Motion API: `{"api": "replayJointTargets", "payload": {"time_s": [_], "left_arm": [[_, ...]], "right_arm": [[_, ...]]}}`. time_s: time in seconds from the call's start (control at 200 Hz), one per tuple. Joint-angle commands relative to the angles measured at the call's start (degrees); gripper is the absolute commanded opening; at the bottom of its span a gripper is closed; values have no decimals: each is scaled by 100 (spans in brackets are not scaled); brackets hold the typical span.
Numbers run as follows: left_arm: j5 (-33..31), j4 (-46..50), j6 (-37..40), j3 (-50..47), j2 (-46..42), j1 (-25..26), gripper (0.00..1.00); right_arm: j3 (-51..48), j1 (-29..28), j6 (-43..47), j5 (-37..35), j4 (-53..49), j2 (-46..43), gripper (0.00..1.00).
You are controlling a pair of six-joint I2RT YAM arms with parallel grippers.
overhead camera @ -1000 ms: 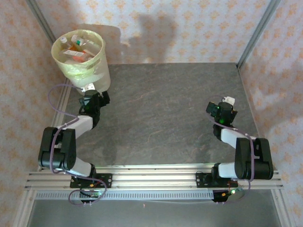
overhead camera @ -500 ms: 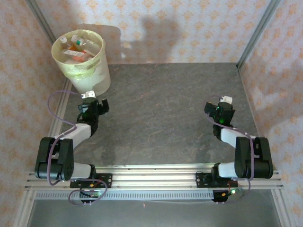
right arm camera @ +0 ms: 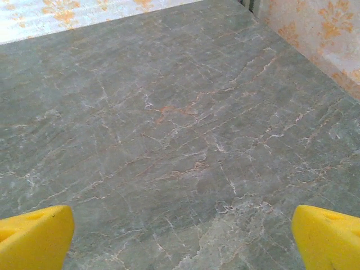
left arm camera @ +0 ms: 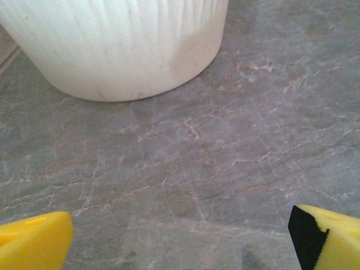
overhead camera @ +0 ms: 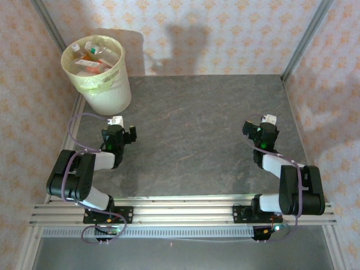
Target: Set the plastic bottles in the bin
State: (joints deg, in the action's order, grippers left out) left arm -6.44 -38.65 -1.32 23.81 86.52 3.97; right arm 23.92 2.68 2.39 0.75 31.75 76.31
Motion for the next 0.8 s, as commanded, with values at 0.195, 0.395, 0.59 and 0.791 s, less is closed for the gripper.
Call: {"api": "replayJointTargets", "payload": {"time_s": [0.195, 0.395, 0.59, 0.791], "left_arm": [[-266, -477, 122, 28, -60, -80, 100], [-255, -428, 115, 44, -74, -76, 100], [-261, -432, 119, 40, -65, -78, 100], [-261, -432, 115, 40, -64, -80, 100]], "right_arm": [[-690, -41, -169, 409, 2318, 781, 99], [19, -250, 27, 238, 1330, 1142, 99], [-17, -259, 3, 142, 1332, 1092, 99], [11, -268, 24, 206, 1296, 1109, 99]]}}
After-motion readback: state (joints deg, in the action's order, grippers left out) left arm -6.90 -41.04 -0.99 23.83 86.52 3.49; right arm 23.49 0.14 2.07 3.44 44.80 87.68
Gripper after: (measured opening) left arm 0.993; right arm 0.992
